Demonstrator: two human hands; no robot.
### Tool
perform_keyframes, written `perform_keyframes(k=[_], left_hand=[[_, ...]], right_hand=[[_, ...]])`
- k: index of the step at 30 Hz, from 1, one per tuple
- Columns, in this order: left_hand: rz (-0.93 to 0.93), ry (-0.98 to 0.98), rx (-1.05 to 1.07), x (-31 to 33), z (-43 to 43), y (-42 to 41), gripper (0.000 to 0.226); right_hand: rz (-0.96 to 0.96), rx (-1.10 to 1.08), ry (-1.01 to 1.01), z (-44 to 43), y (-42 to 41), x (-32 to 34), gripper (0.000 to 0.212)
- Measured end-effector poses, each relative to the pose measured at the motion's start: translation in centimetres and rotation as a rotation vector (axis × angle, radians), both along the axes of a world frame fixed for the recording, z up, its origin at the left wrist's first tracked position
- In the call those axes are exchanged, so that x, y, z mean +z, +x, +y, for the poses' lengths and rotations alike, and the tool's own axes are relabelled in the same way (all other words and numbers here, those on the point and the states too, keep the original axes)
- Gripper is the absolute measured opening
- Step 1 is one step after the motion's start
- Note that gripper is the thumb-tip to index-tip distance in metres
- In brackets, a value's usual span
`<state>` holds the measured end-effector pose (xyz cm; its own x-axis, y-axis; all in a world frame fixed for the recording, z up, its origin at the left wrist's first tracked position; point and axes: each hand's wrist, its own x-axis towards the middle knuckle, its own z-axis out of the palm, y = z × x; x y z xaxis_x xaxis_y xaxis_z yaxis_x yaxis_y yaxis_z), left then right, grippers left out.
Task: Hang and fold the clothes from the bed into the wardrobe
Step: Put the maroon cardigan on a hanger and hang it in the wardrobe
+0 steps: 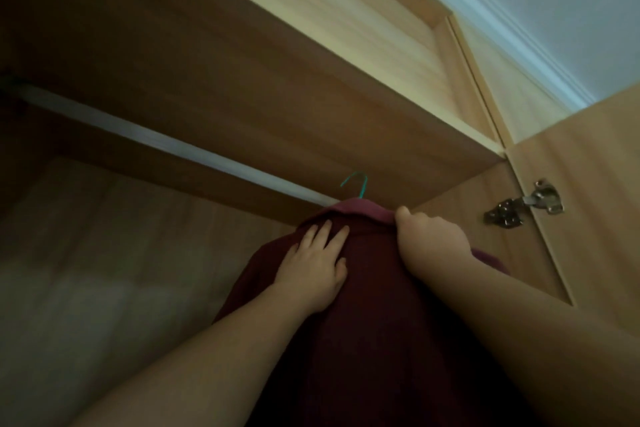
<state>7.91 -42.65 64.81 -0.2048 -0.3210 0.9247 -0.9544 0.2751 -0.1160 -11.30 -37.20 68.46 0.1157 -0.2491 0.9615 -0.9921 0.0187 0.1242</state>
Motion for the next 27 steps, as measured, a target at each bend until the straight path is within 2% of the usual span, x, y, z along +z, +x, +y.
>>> perform_keyframes(k=[2, 4, 8, 15, 21, 24, 27], left_hand=[[0.071, 0.076, -0.084, 0.4, -1.1, -0.4, 0.062], [0.064, 0.089, -0.103, 0.5, -2.0, -1.1, 0.062], [-0.046, 0.037, -0.013, 0.4, -3.1, -2.6, 0.062], [0.024, 0.047, 0.037, -1.2, -3.5, -2.4, 0.062], [0.021, 0.058, 0.12, -3.5, -0.2, -0.5, 0.064], [0.033, 0.046, 0.15, -4.1, 2.3, 0.2, 0.063], [0.048, 0.061, 0.127, -5.2, 5.7, 0.7, 0.064]], right_hand=[[-0.009, 0.009, -0.002, -2.3, 0.3, 0.5, 0.026], [0.005, 0.021, -0.034, -4.4, 0.4, 0.6, 0.027], [0.02, 0.063, -0.049, -6.4, 1.0, 1.0, 0.029], [0.058, 0.011, -0.007, -5.6, 3.8, 0.8, 0.03], [0.054, 0.083, 0.028, -3.5, 5.1, -1.7, 0.03], [0.066, 0.057, 0.033, -2.1, 5.2, -2.4, 0.04], [0.158, -0.066, 0.089, -0.1, 4.7, -4.6, 0.057]])
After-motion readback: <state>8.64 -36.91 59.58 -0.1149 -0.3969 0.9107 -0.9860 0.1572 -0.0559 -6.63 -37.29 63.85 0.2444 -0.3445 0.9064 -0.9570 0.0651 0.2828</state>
